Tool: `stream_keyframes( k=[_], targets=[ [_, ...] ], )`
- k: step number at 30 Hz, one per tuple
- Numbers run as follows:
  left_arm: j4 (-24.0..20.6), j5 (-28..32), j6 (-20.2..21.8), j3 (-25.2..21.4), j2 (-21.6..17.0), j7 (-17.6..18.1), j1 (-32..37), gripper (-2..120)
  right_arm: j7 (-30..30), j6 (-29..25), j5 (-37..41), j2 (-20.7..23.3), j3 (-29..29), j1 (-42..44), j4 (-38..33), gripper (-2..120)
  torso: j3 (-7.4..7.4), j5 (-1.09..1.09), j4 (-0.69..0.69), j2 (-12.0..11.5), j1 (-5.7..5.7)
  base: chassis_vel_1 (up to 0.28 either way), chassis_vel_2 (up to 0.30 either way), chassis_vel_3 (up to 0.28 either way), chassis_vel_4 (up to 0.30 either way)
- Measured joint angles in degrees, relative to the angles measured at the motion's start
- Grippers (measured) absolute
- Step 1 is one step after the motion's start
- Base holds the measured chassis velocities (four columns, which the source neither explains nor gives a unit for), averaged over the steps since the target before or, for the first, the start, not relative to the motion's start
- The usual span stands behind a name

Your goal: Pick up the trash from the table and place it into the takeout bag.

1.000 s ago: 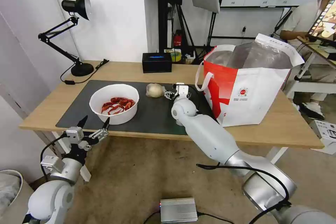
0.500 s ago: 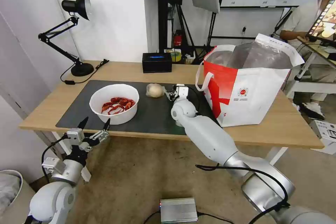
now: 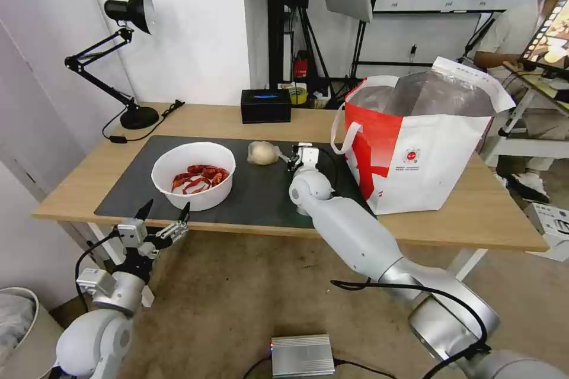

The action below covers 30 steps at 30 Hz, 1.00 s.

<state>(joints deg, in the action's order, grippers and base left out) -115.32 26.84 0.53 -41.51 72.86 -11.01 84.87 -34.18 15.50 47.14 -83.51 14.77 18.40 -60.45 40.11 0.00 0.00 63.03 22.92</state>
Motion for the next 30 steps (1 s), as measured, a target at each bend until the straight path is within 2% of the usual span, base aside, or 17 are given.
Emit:
stream_keyframes(
  k=[14, 18, 21, 30],
  targets=[
    [-0.48, 0.68, -0.02, -0.76, -0.65, 0.06, -0.02, 100, 2.57, -3.46, -3.19, 7.43, 5.04, 1.72, -10.71, 0, 0.0, 0.0, 0.0, 0.0, 0.0, 0.0, 0.0, 0.0, 0.0],
    [-0.48, 1.0, -0.03, -1.11, -1.0, 0.07, 0.09, 100, 4.31, -5.94, -4.67, 9.89, 5.85, 3.13, -14.27, 0, -0.01, 0.0, -0.01, 0.0, 0.0, 0.0, 0.0, 0.0, 0.0],
    [-0.48, 1.09, -0.03, -1.3, -1.19, 0.07, 0.32, 100, 7.05, -9.97, -7.46, 12.23, 6.27, 4.79, -17.61, 0, 0.0, 0.0, -0.01, 0.0, 0.0, 0.0, 0.0, 0.0, 0.0],
    [-0.49, 1.06, -0.03, -1.87, -1.27, 0.02, 0.59, 100, 12.81, -16.28, -11.68, 13.81, 5.82, 7.48, -20.99, 0, 0.0, 0.0, 0.0, -0.01, 0.0, 0.0, 0.0, 0.0, 0.0]
  ],
)
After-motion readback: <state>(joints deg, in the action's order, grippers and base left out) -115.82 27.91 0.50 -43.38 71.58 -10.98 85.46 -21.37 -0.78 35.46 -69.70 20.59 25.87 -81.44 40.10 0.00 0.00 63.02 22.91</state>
